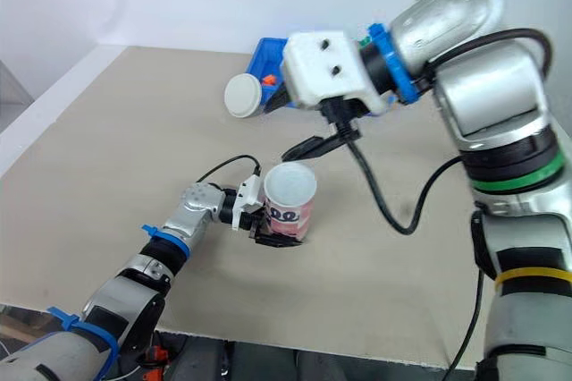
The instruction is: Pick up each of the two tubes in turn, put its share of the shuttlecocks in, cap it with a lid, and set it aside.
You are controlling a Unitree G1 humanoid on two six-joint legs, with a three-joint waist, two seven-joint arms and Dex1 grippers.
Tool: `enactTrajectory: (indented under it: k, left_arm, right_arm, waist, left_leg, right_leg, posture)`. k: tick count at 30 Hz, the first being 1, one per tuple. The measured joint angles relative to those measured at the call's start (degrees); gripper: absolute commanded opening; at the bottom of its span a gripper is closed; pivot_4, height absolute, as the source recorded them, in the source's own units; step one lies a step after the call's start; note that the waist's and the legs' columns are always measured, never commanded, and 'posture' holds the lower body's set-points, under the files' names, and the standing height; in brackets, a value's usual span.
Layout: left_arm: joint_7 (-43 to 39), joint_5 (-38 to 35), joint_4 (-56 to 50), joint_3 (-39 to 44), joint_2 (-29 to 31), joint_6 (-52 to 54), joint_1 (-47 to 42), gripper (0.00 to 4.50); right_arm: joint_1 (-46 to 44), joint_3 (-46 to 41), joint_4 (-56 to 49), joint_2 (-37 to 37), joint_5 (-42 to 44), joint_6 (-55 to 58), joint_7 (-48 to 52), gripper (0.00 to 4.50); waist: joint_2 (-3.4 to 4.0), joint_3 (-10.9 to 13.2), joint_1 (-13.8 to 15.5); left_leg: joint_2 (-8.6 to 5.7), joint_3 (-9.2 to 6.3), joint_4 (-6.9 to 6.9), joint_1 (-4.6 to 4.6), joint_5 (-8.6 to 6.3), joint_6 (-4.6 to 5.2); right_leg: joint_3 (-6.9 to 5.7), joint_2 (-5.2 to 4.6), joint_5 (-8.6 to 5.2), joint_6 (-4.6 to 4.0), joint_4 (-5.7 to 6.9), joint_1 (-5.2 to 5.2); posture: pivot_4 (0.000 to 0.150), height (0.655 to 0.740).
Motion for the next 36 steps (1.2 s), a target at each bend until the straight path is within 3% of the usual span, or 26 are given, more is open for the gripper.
enactTrajectory:
  k: [4,5,16,25,30,33,34,36]
  left_arm:
    - [-0.1,0.0,0.1,0.2,0.1,-0.1,0.0,3.85]
    - [-0.1,0.0,0.2,0.3,0.1,-0.1,0.0,3.85]
    - [-0.1,0.0,0.3,0.4,-0.1,0.9,-0.1,3.85]
    - [0.1,0.0,0.6,0.4,0.3,2.2,-0.1,3.85]
    - [0.1,-0.1,0.3,0.9,0.7,2.6,0.0,3.85]
    - [0.0,-0.1,0.0,0.8,0.1,2.7,0.0,3.85]
    - [-0.3,-0.2,-0.2,0.7,0.1,2.7,0.0,3.85]
    - [-0.8,-0.2,-0.5,0.7,0.2,2.7,0.0,3.85]
  right_arm:
    - [2.9,0.3,-0.9,-2.4,2.3,0.0,0.0,0.29]
    - [3.1,0.6,-1.3,-2.6,2.5,-0.2,0.1,0.06]
    - [7.0,8.7,-5.6,-2.3,-4.8,-6.3,0.0,0.06]
    - [8.0,9.2,-6.1,-0.9,-10.4,-11.9,-0.1,0.06]
    - [7.3,6.6,-1.2,4.6,-6.8,-5.1,-0.1,0.06]
    - [7.2,3.0,-0.4,4.3,-1.7,-1.3,0.0,0.91]
    - [7.1,1.2,-0.4,2.1,-0.1,-0.5,0.0,1.56]
    - [7.2,-0.4,-0.3,0.4,0.3,0.4,0.0,2.25]
  waist:
    - [0.02,0.0,0.0]
    - [0.03,0.0,0.0]
    - [0.02,0.0,0.0]
    - [-0.25,-0.3,-0.1]
    - [-0.25,-0.2,-0.4]
    - [-0.21,-0.2,0.0]
    - [-0.21,-0.2,0.1]
    - [-0.21,-0.2,0.1]
  left_leg:
    - [0.00,-0.01,-0.01,0.00,0.00,0.00]
    - [0.00,-0.01,0.00,0.00,0.00,0.00]
    - [-0.01,0.00,0.01,-0.03,0.00,0.00]
    - [0.01,0.00,0.00,0.35,-0.02,-0.02]
    - [0.06,0.03,-0.01,0.42,-0.01,-0.02]
    - [0.05,0.01,-0.02,0.13,0.00,0.00]
    - [0.00,-0.05,-0.01,0.00,-0.01,-0.02]
    - [-0.02,-0.04,-0.01,-0.05,-0.08,-0.12]
  right_leg:
    - [0.00,0.02,0.00,-0.02,0.01,-0.03]
    - [0.00,0.01,0.01,-0.02,0.01,-0.03]
    - [0.00,0.01,0.00,0.02,0.01,-0.04]
    - [0.00,0.02,-0.02,-0.05,0.01,0.21]
    - [0.01,0.02,0.18,-0.22,0.05,0.17]
    - [0.00,0.04,0.12,-0.12,0.05,0.00]
    - [0.00,0.02,0.12,0.14,0.03,-0.01]
    - [0.02,0.01,0.10,0.12,0.01,-0.06]
  posture:
    - [0.150,0.7275]
    - [0.150,0.7275]
    - [0.150,0.7275]
    - [0.150,0.7275]
    - [0.150,0.7275]
    - [0.150,0.7275]
    - [0.150,0.7275]
    - [0.150,0.7275]
